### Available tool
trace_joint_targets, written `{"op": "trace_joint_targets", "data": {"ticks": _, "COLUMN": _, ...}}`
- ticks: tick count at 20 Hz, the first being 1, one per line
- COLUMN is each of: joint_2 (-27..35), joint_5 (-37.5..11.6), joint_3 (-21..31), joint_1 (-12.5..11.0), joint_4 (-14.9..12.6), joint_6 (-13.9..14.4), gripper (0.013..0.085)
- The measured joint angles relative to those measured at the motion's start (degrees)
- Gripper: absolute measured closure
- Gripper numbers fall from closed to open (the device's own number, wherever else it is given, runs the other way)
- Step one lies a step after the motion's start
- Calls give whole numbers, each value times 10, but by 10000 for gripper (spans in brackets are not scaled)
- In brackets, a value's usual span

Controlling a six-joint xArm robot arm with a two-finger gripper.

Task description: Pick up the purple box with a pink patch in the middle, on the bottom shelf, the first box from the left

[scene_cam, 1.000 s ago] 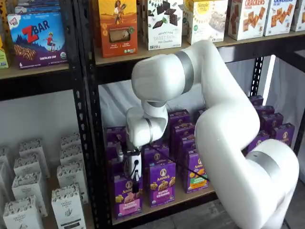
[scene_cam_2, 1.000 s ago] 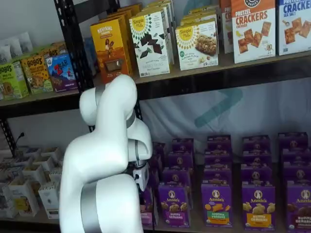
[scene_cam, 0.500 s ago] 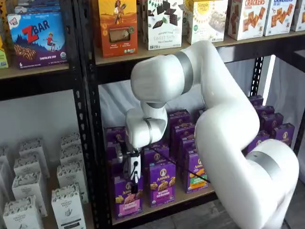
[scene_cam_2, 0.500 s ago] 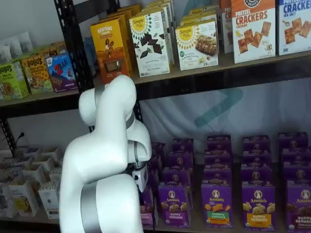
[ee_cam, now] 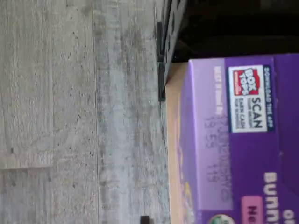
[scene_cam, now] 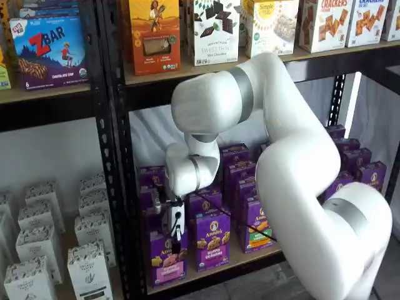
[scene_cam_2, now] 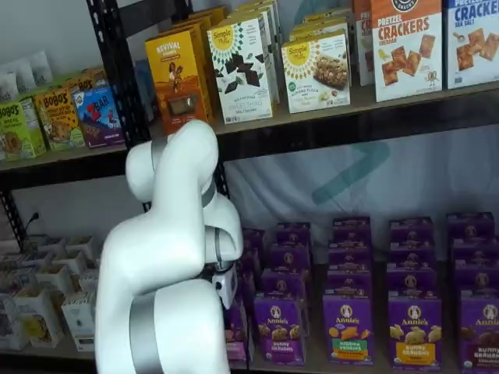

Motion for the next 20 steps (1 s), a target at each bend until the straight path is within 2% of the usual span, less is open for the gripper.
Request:
{"op": "trace_joint_targets", "data": {"ticks": 3, "joint_2": 0, "joint_5": 0, "joint_3": 0, "joint_1": 1, "joint_4": 1, "joint_6": -1, "gripper": 450}}
{"op": "trace_joint_targets", "data": {"ticks": 4, "joint_2": 0, "joint_5": 1, "joint_3": 0, "joint_1": 1, "joint_4": 1, "joint_6": -1, "gripper": 450}}
{"op": "trace_joint_targets", "data": {"ticks": 5, "joint_2": 0, "joint_5": 1, "joint_3": 0, "joint_1": 1, "joint_4": 1, "joint_6": 0, "gripper": 490}}
{"op": "trace_joint_targets", "data": {"ticks": 9, "joint_2": -1, "joint_5": -1, "joint_3": 2, "joint_1": 1, "joint_4": -4, "joint_6": 5, "gripper": 490}}
{"op": "trace_joint_targets", "data": {"ticks": 14, "joint_2": -4, "joint_5": -23, "joint_3": 13, "joint_1": 2, "joint_4": 5, "joint_6": -4, "gripper": 490}}
{"op": "trace_joint_targets", "data": {"ticks": 19, "joint_2": -5, "joint_5": -21, "joint_3": 14, "joint_1": 2, "joint_4": 4, "joint_6": -2, "gripper": 490}}
{"op": "trace_joint_targets", "data": {"ticks": 20, "joint_2": -6, "joint_5": -20, "joint_3": 14, "joint_1": 2, "joint_4": 4, "joint_6": -2, "gripper": 530}}
